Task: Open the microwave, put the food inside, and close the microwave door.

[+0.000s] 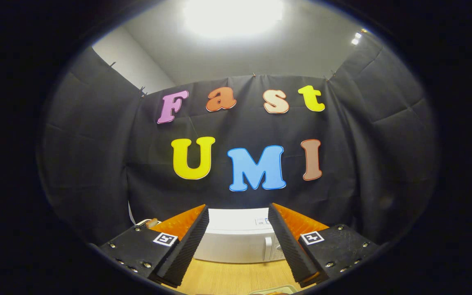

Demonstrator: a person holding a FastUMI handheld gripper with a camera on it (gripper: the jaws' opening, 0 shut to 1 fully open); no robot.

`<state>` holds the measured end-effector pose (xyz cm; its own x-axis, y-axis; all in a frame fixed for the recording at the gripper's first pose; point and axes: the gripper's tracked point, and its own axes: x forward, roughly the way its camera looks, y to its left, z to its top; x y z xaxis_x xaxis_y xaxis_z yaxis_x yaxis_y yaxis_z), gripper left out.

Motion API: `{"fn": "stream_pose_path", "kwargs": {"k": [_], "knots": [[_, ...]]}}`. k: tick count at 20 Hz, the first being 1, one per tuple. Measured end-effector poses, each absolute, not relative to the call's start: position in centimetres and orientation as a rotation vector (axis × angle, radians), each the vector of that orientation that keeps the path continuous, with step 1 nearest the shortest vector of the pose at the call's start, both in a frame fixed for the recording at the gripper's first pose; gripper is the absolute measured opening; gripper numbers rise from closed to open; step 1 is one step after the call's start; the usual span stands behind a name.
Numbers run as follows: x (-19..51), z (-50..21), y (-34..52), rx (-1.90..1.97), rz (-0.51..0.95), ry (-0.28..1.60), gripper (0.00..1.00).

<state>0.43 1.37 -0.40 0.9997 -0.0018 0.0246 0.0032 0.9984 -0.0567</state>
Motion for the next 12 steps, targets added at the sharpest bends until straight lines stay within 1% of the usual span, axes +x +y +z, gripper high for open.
{"fn": "stream_pose_path", "kwargs": {"k": [8,12], "knots": [[2.4,-2.5,-0.3,-0.086,-0.041,-0.026,0.94],[4.5,-5.1,-2.3,-0.099,-0.08,-0.036,0.93]]}}
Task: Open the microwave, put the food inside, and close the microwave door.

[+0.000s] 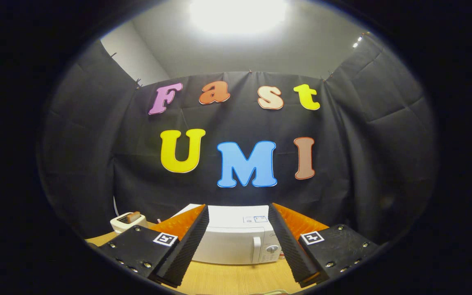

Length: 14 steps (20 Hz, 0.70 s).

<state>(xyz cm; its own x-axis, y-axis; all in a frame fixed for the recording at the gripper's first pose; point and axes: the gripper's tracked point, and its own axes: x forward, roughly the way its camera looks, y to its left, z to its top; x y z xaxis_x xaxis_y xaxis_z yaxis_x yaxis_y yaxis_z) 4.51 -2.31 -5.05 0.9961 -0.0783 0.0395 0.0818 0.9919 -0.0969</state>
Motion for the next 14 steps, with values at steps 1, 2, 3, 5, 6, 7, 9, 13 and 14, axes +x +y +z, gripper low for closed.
{"fn": "stream_pose_path", "kwargs": {"k": [1,2,3,5,6,7,9,13,14], "knots": [[5.3,-6.0,-2.9,-0.103,-0.09,-0.031,0.93],[6.1,-7.0,-3.5,-0.106,-0.098,-0.031,0.94],[7.0,-8.0,-4.2,-0.108,-0.106,-0.03,0.94],[8.7,-10.7,-5.3,-0.107,-0.112,-0.012,0.94],[9.6,-12.2,-6.0,-0.106,-0.116,0.001,0.94],[10.5,-13.5,-6.6,-0.109,-0.118,0.009,0.94],[12.4,-16.4,-7.7,-0.12,-0.127,0.045,0.94],[14.8,-20.7,-9.7,-0.128,-0.152,0.093,0.94],[15.2,-21.7,-10.1,-0.132,-0.157,0.105,0.94]]}}
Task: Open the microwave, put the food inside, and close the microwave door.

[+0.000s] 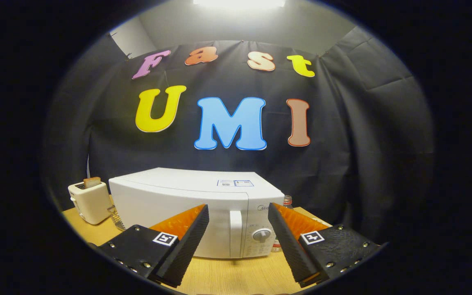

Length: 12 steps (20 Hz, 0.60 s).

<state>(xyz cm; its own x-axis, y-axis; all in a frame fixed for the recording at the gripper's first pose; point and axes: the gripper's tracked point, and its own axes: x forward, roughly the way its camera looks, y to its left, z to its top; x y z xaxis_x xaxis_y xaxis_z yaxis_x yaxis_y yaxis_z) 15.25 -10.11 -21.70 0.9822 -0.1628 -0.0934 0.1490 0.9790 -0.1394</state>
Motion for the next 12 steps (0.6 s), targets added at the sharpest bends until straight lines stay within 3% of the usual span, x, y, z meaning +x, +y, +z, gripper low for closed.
{"fn": "stream_pose_path", "kwargs": {"k": [12], "knots": [[20.4,-29.8,-12.1,-0.159,-0.158,0.185,0.92]]}}
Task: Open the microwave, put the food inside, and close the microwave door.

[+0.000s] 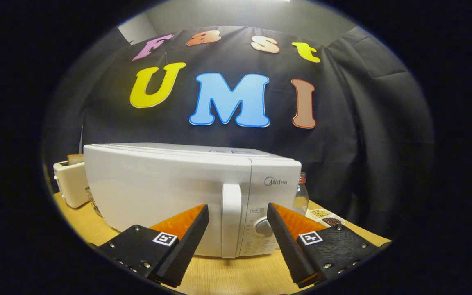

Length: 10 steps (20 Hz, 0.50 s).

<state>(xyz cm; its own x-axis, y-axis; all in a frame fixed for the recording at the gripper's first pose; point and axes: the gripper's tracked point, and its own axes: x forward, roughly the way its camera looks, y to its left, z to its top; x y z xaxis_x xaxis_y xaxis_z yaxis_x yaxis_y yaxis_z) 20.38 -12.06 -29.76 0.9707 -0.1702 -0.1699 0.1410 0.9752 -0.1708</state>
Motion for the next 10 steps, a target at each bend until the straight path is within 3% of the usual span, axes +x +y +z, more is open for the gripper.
{"fn": "stream_pose_path", "kwargs": {"k": [5,6,10], "knots": [[21.3,-31.6,-12.4,-0.172,-0.16,0.192,0.84],[21.5,-31.5,-12.2,-0.176,-0.155,0.185,0.68],[21.4,-32.4,-11.8,-0.172,-0.142,0.219,0.34]]}}
